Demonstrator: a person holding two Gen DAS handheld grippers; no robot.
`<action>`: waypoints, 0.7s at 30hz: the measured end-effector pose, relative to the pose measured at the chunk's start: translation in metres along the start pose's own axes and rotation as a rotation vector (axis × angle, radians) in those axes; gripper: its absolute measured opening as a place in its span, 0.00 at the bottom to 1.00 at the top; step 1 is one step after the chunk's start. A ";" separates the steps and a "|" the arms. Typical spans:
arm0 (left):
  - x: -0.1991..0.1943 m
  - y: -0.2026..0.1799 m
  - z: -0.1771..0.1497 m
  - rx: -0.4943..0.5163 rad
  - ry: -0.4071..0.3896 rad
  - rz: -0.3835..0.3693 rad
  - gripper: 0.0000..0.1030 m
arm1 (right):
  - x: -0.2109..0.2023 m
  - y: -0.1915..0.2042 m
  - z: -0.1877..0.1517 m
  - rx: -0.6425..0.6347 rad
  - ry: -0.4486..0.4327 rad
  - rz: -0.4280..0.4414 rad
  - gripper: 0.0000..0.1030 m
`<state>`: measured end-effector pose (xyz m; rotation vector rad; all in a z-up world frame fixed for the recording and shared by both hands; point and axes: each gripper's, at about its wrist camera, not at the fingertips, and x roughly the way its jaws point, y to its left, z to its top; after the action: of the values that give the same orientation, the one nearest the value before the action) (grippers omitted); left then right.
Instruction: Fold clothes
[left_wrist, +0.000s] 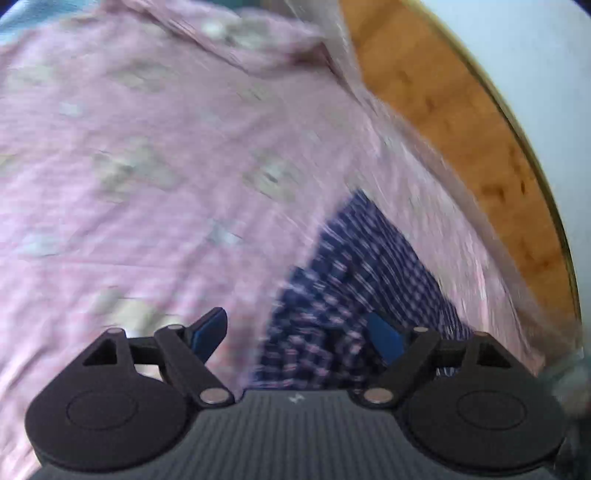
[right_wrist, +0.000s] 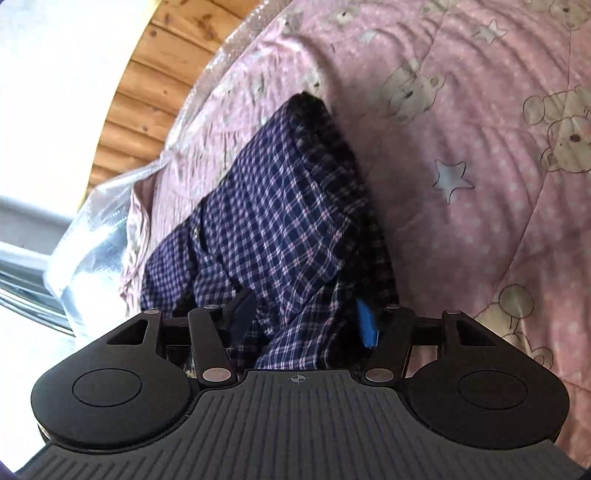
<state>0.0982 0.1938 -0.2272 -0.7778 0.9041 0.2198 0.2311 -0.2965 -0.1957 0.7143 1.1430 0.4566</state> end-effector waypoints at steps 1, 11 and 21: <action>0.008 -0.006 0.003 0.037 0.017 0.000 0.82 | 0.005 0.002 0.001 -0.016 0.010 -0.027 0.57; -0.017 -0.034 0.007 0.086 0.073 -0.113 0.12 | 0.000 0.066 0.037 -0.391 0.072 -0.090 0.05; -0.053 -0.117 -0.140 0.342 0.466 -0.306 0.38 | 0.081 0.188 0.164 -1.033 0.314 -0.174 0.08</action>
<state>0.0344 0.0214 -0.1785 -0.6434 1.2043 -0.3933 0.4187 -0.1574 -0.0760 -0.3649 1.0616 0.9246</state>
